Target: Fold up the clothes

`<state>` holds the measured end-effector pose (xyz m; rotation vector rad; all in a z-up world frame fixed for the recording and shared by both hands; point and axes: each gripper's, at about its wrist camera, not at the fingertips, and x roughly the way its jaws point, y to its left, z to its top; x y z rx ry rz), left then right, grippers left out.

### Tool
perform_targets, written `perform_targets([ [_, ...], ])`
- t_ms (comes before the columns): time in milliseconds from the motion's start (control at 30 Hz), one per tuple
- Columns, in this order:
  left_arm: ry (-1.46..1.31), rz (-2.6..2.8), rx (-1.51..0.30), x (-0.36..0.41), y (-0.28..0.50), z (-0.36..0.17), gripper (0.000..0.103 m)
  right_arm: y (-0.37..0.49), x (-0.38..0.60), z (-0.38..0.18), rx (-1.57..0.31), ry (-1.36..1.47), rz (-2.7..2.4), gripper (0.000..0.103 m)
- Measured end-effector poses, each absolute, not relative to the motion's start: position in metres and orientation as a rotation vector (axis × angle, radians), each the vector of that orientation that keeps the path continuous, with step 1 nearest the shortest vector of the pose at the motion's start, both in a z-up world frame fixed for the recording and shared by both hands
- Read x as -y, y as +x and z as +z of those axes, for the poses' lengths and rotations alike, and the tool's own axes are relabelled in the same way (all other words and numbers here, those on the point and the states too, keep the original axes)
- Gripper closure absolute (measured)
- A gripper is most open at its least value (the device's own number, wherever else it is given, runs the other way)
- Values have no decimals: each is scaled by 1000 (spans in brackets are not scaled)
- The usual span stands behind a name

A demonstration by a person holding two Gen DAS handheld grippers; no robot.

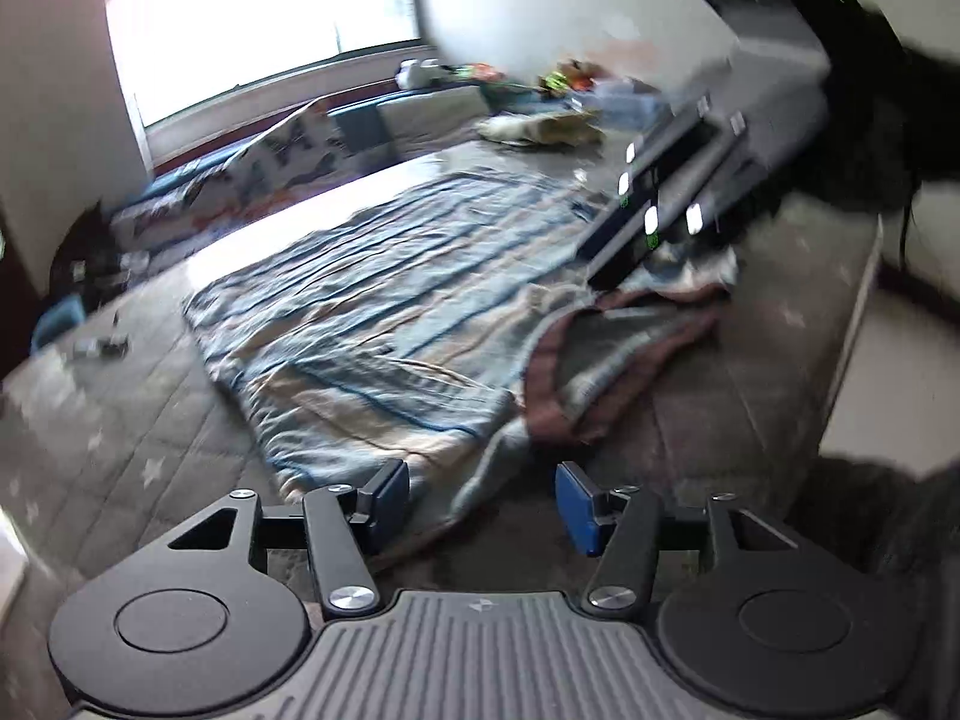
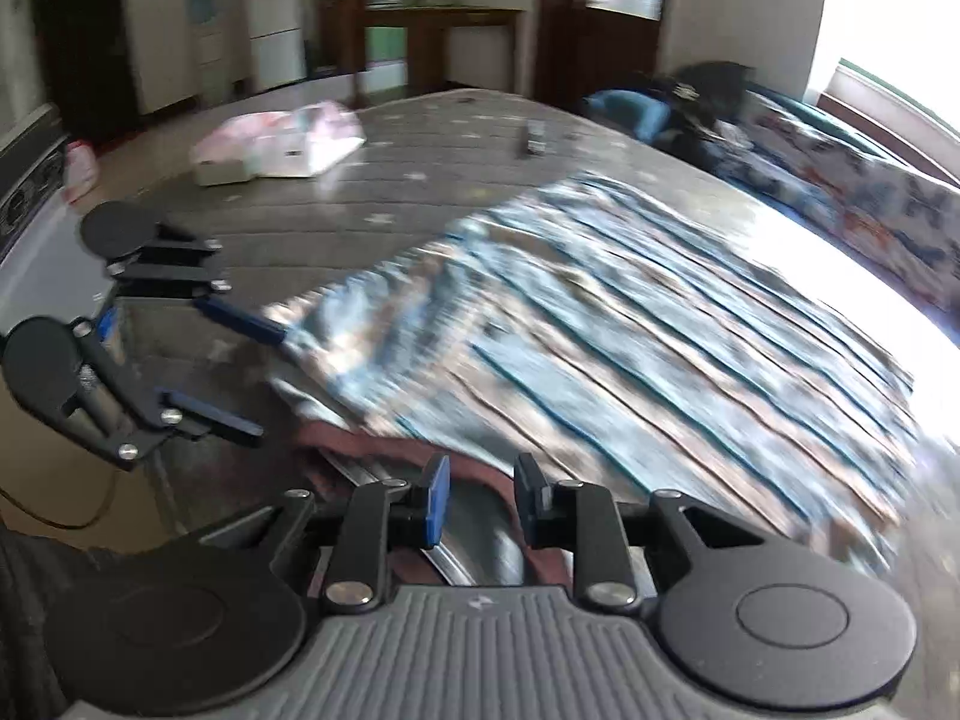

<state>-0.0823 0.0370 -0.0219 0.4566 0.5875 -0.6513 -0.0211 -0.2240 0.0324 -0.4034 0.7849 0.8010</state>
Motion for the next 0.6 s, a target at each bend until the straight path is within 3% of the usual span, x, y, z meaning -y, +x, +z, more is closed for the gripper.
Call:
perform_targets([
  [267, 565, -666, -517, -22, -86, -35, 50, -44, 283, 27, -832, -409, 615, 73],
  [367, 559, -686, -514, -19, -85, -36, 63, -54, 294, 22, -844, -430, 587, 72],
  [533, 550, -692, -508, -16, -85, -36, 89, -67, 296, 10, -848, -523, 588, 62],
  [600, 506, -684, -518, -19, -79, -32, 91, -71, 291, 4, -837, -561, 601, 61],
])
